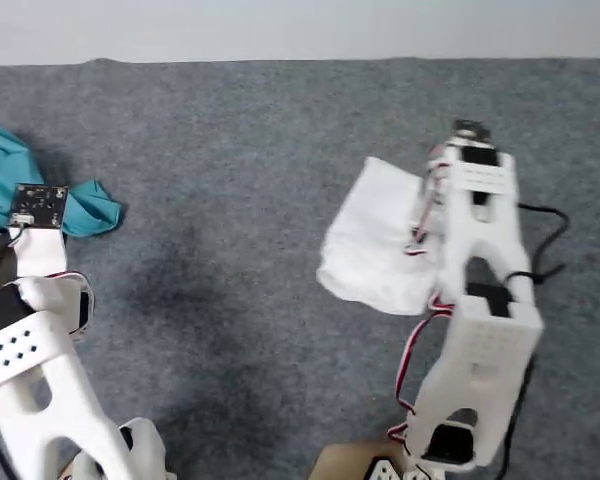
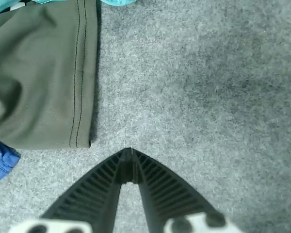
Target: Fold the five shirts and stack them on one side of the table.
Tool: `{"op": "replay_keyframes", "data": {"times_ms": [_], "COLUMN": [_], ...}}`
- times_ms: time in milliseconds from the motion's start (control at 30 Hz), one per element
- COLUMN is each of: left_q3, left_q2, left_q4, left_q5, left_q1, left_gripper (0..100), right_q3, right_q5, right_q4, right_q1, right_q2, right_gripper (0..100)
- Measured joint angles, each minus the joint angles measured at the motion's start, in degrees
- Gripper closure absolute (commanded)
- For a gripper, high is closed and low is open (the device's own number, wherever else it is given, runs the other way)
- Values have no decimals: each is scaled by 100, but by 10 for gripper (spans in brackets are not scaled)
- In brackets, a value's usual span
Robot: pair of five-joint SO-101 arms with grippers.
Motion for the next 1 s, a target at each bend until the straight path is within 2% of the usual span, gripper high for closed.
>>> {"op": "replay_keyframes", "data": {"times_ms": [333,533,767,1000], "left_q3": [0,0,0,0], "left_q2": [0,0,0,0], "left_q4": [0,0,0,0], "left_q5": [0,0,0,-9], "left_q1": [0,0,0,0], "left_gripper": [997,997,997,997], "right_q3": [0,0,9,9], "right_q5": [1477,2215,3103,3560], "right_q4": [-132,-475,-1152,-1644], "right_q1": [1890,2752,3244,3385], "right_q2": [0,0,0,0], "right_gripper": [989,989,989,989]}}
